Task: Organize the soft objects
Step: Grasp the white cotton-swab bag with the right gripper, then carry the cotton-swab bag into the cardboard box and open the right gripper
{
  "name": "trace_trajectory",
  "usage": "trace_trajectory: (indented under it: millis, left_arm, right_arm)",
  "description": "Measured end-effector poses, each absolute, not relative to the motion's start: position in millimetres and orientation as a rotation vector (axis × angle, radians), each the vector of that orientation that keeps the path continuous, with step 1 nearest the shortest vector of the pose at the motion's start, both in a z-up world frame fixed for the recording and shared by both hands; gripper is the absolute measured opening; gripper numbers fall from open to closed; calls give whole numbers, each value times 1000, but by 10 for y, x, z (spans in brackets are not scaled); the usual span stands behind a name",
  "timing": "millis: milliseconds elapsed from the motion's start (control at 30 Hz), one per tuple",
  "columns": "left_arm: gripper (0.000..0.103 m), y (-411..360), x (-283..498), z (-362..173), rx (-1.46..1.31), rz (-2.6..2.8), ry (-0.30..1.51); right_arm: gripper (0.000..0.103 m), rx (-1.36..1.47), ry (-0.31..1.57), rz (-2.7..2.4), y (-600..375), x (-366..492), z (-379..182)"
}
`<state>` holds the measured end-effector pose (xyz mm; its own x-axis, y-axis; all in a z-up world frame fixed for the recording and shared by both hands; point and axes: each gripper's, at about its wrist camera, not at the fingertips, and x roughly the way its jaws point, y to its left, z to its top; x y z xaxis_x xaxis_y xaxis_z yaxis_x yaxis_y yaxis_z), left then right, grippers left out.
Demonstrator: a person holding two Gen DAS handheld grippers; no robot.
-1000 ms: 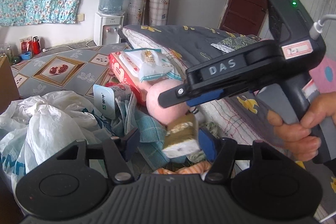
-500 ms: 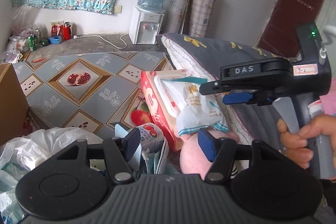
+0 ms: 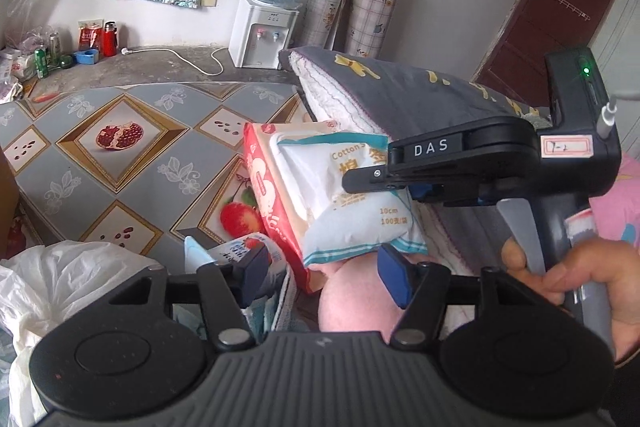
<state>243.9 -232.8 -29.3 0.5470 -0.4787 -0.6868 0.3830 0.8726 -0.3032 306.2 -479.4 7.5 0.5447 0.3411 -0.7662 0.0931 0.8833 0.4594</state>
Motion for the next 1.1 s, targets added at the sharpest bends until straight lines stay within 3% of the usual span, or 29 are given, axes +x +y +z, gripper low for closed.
trace_trajectory:
  millis: [133,233,567,800,1100]
  left_arm:
    - [72,-2417,2479,-267,-138,-538,847]
    - [66,-2431,2437,-220,-134,-541,846]
    - [65,-1970,1917,314,-142,-516,758]
    - [65,-1191,1535,651,-167,-404,687]
    - [63,34,1329,647,-204,-162,683]
  right_arm:
    - [26,545,974,184,-4773,2921,178]
    - [25,562,952,205,-4718,2785,318]
    - [25,545,896,309,-4250,2364,900]
    - [25,537,886,463,-3398,2215,1215]
    - [25,491,1006,664,-1733,2397,1134]
